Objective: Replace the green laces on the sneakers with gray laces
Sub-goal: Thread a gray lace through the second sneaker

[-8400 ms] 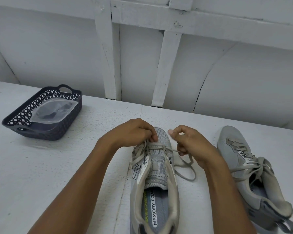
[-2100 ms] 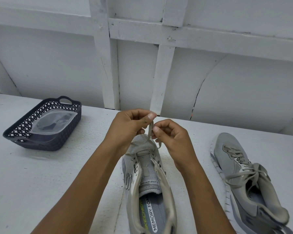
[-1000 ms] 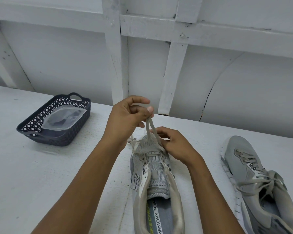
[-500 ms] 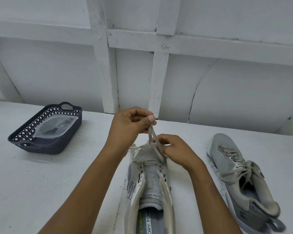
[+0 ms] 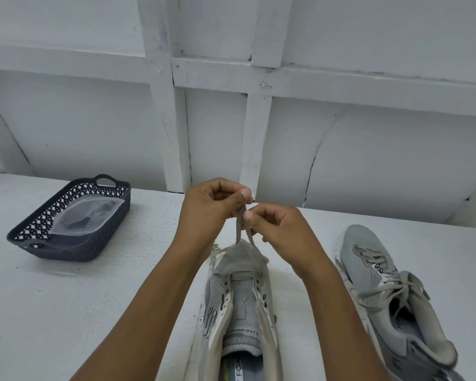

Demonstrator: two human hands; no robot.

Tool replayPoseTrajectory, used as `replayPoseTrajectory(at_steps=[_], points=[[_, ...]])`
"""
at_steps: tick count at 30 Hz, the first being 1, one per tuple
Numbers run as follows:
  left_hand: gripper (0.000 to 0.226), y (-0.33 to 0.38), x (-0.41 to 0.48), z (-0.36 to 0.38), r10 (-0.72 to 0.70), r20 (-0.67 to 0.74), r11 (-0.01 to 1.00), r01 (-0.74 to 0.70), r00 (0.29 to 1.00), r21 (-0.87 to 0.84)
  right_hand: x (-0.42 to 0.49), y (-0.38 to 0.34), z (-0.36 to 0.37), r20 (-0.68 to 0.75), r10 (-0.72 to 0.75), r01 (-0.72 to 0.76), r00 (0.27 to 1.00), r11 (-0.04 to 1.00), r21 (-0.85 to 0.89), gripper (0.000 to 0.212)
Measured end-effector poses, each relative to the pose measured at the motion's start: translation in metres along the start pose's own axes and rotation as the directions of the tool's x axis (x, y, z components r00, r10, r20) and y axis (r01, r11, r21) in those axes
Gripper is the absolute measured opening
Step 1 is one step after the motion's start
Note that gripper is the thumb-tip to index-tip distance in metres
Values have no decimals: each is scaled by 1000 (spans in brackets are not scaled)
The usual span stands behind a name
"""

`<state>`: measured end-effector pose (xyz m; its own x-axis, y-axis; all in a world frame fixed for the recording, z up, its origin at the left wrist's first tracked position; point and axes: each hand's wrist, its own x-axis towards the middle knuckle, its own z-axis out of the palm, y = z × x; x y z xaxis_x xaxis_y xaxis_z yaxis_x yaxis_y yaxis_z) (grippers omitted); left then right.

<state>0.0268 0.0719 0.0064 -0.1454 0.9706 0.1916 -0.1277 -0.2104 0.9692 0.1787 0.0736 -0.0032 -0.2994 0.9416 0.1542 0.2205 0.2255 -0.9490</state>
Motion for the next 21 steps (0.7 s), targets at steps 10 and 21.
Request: replayPoseTrajectory(at_steps=[10,21], points=[[6,-10,4,-1,-101,50,993,104,994,-58,8,11,8,66,18,-28,998,988,153,21],[13,-5,46,-10,-101,-38,994,102,994,26,9,40,25,295,36,-140,955,929,342,36]])
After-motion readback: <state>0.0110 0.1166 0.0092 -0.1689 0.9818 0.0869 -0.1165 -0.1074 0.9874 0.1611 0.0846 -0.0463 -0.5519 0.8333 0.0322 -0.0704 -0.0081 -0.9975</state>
